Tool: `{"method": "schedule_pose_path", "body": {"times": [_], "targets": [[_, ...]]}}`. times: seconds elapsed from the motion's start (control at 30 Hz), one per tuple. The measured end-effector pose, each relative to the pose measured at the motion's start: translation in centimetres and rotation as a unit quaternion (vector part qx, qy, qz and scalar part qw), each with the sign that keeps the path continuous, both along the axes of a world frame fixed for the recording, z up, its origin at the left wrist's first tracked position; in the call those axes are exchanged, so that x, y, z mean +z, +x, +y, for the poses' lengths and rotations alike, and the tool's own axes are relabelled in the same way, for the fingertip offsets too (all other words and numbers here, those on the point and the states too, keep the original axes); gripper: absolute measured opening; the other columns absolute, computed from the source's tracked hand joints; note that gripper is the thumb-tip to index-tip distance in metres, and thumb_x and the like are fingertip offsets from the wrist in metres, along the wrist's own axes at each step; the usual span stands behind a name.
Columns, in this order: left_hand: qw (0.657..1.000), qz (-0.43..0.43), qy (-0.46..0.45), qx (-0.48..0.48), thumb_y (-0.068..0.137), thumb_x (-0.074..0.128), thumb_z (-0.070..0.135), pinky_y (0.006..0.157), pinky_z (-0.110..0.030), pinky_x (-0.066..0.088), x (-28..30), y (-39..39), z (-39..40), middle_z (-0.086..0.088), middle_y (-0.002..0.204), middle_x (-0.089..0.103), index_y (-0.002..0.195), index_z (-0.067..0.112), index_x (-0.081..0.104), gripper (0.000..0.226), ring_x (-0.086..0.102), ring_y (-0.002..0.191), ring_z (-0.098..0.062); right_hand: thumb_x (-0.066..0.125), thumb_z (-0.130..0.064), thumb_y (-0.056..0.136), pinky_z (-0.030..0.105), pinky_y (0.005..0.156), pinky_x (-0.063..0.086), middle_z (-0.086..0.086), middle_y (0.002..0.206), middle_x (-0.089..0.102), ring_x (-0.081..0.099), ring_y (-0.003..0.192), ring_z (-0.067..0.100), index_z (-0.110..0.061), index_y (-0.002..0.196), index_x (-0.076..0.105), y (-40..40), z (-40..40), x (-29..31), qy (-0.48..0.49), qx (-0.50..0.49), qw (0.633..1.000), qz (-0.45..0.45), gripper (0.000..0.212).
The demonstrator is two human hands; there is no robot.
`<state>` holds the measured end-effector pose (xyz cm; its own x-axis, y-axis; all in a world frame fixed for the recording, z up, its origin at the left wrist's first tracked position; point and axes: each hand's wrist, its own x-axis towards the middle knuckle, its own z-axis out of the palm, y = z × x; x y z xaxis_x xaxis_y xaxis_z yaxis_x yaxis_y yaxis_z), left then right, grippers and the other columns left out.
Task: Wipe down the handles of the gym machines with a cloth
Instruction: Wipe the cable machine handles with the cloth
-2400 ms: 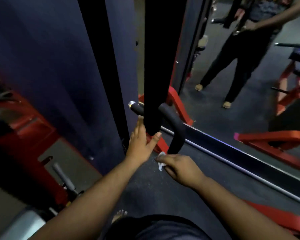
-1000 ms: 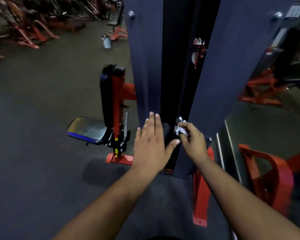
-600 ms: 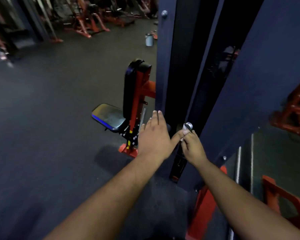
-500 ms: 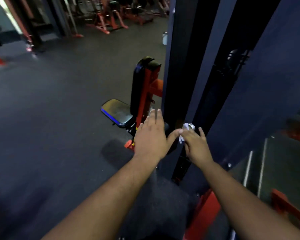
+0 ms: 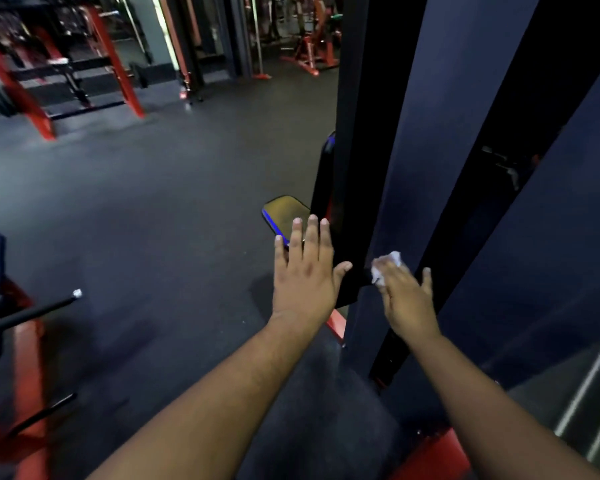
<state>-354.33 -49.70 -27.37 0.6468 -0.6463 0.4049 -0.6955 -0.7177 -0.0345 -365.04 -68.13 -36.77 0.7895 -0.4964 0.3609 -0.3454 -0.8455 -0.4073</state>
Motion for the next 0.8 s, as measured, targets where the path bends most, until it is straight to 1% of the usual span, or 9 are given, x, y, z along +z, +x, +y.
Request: {"method": "schedule_pose_path", "body": {"times": [0.07, 0.13, 0.3, 0.37, 0.43, 0.53, 0.63, 0.73, 0.8], "targets": [[1.000, -0.009, 0.008, 0.001, 0.106, 0.029, 0.058, 0.123, -0.059, 0.021, -0.7, -0.6, 0.0, -0.015, 0.167, 0.024, 0.162, 0.005, 0.014, 0.079, 0.017, 0.156, -0.035, 0.043, -0.033, 0.108, 0.069, 0.120, 0.008, -0.009, 0.155, 0.046, 0.032, 0.149, 0.012, -0.029, 0.148, 0.046, 0.2, -1.0, 0.1, 0.039, -0.051, 0.998, 0.009, 0.040], [1.000, -0.006, -0.009, 0.001, 0.104, 0.029, 0.062, 0.123, -0.059, 0.023, -0.8, -0.9, -0.1, -0.015, 0.164, 0.033, 0.162, 0.005, 0.018, 0.082, 0.024, 0.154, -0.034, 0.037, -0.041, 0.108, 0.071, 0.119, 0.006, -0.007, 0.154, 0.047, 0.033, 0.148, 0.015, -0.027, 0.146, 0.049, 1.0, -0.1, 0.2, 0.053, -0.057, 0.997, 0.011, 0.042], [0.999, 0.001, -0.037, -0.011, 0.100, 0.031, 0.071, 0.125, -0.053, 0.022, -0.9, -0.7, 0.4, -0.011, 0.159, 0.040, 0.162, 0.008, 0.021, 0.089, 0.031, 0.151, -0.030, 0.026, -0.048, 0.108, 0.064, 0.123, 0.002, -0.008, 0.157, 0.044, 0.027, 0.150, 0.007, -0.024, 0.152, 0.043, 0.8, 3.2, -0.1, 0.083, 0.057, 0.994, -0.043, 0.053], [0.999, -0.004, -0.042, -0.018, 0.100, 0.033, 0.072, 0.125, -0.051, 0.023, -0.9, -0.8, 0.5, -0.011, 0.157, 0.042, 0.162, 0.008, 0.022, 0.089, 0.034, 0.149, -0.030, 0.026, -0.047, 0.110, 0.066, 0.122, 0.002, -0.013, 0.158, 0.040, 0.027, 0.151, 0.006, -0.032, 0.152, 0.040, 0.0, 1.4, -0.6, 0.036, 0.059, 0.997, -0.025, 0.047], [0.999, -0.006, -0.045, -0.022, 0.100, 0.033, 0.072, 0.125, -0.050, 0.024, -1.0, -1.0, 0.3, -0.011, 0.156, 0.043, 0.162, 0.008, 0.021, 0.089, 0.036, 0.147, -0.030, 0.028, -0.043, 0.111, 0.069, 0.120, 0.003, -0.013, 0.156, 0.042, 0.031, 0.149, 0.009, -0.034, 0.149, 0.043, -0.4, -0.7, -0.8, 0.019, 0.015, 1.000, -0.009, 0.041], [0.999, -0.005, -0.048, -0.019, 0.100, 0.031, 0.072, 0.124, -0.050, 0.024, -1.0, -1.1, 0.2, -0.010, 0.154, 0.045, 0.162, 0.009, 0.021, 0.089, 0.038, 0.145, -0.030, 0.026, -0.047, 0.109, 0.073, 0.118, 0.003, -0.013, 0.140, 0.056, 0.041, 0.143, 0.011, -0.031, 0.135, 0.058, 0.7, -1.5, 0.1, 0.066, -0.069, 0.995, -0.009, 0.044], [0.998, -0.014, -0.052, -0.019, 0.101, 0.033, 0.067, 0.123, -0.049, 0.026, -1.0, -0.9, 0.2, -0.010, 0.150, 0.048, 0.162, 0.008, 0.024, 0.085, 0.042, 0.140, -0.031, 0.034, -0.037, 0.110, 0.073, 0.119, 0.002, -0.014, 0.127, 0.062, 0.038, 0.144, 0.016, -0.028, 0.122, 0.066, 2.3, 1.0, 0.9, 0.093, -0.052, 0.994, -0.032, 0.035], [0.997, -0.037, -0.061, -0.014, 0.104, 0.042, 0.058, 0.121, -0.050, 0.028, -1.4, -0.6, 0.5, -0.012, 0.144, 0.051, 0.160, 0.008, 0.029, 0.076, 0.046, 0.135, -0.031, 0.041, -0.027, 0.109, 0.068, 0.121, -0.002, -0.007, 0.140, 0.059, 0.036, 0.147, 0.013, -0.022, 0.133, 0.062, 2.0, 3.3, 0.6, 0.120, 0.005, 0.990, -0.077, 0.032], [0.997, -0.047, -0.062, -0.015, 0.105, 0.044, 0.055, 0.120, -0.049, 0.030, -1.4, -0.6, 0.5, -0.013, 0.142, 0.052, 0.159, 0.008, 0.030, 0.074, 0.048, 0.133, -0.032, 0.039, -0.029, 0.110, 0.066, 0.122, -0.004, -0.010, 0.153, 0.049, 0.026, 0.150, 0.004, -0.025, 0.148, 0.049, 0.8, 3.0, 0.0, 0.081, 0.055, 0.993, -0.067, 0.039]]}}
